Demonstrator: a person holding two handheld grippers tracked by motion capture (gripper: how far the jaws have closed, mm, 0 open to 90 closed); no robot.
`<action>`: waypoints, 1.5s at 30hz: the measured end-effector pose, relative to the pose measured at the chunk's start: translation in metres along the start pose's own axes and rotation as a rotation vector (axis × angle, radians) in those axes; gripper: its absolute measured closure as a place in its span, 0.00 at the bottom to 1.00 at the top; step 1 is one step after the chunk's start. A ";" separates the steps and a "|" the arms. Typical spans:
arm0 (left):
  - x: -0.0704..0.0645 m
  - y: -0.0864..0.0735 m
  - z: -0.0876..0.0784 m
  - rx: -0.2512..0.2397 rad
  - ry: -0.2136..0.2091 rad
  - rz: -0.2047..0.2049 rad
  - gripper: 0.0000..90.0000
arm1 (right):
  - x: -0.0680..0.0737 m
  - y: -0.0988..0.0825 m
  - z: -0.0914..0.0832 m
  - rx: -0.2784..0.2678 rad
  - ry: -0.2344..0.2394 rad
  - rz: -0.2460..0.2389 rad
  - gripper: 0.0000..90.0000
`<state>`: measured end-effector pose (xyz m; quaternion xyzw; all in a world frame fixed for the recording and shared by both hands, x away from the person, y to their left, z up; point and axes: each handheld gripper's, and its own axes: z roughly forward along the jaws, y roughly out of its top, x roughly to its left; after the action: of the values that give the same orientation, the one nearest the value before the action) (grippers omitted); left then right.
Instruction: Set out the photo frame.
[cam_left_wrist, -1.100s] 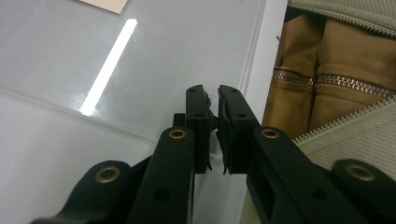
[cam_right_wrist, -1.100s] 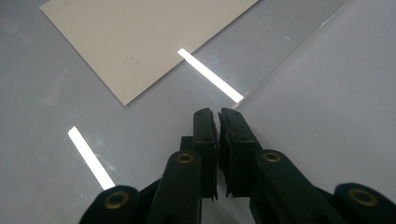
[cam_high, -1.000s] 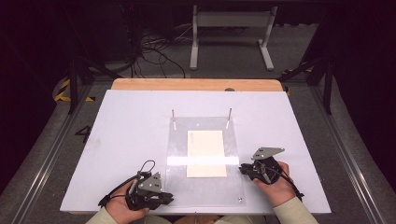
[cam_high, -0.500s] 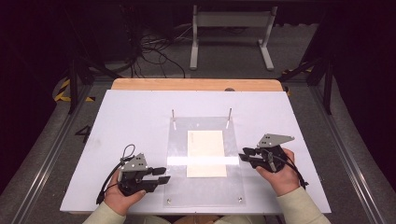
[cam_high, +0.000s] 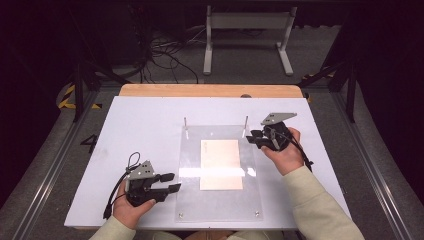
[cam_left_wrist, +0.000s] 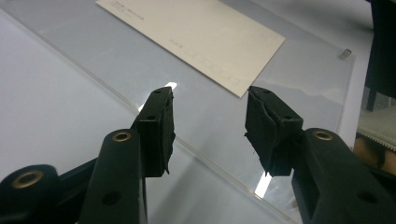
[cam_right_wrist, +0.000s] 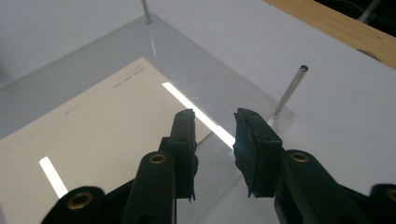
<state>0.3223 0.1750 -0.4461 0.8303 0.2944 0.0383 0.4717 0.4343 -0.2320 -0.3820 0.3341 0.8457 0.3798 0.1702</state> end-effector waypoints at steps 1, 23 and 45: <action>0.000 0.000 0.000 0.000 0.000 0.000 0.59 | 0.000 0.000 0.000 0.000 0.000 0.000 0.75; -0.002 -0.002 0.004 0.026 -0.011 0.021 0.59 | -0.043 0.021 0.059 -0.006 -0.178 0.131 0.83; -0.007 -0.004 -0.004 0.014 0.005 0.026 0.54 | -0.049 0.009 0.073 -0.065 -0.172 0.218 0.95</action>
<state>0.3136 0.1759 -0.4463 0.8372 0.2852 0.0444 0.4646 0.5132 -0.2225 -0.4210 0.4495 0.7741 0.3930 0.2105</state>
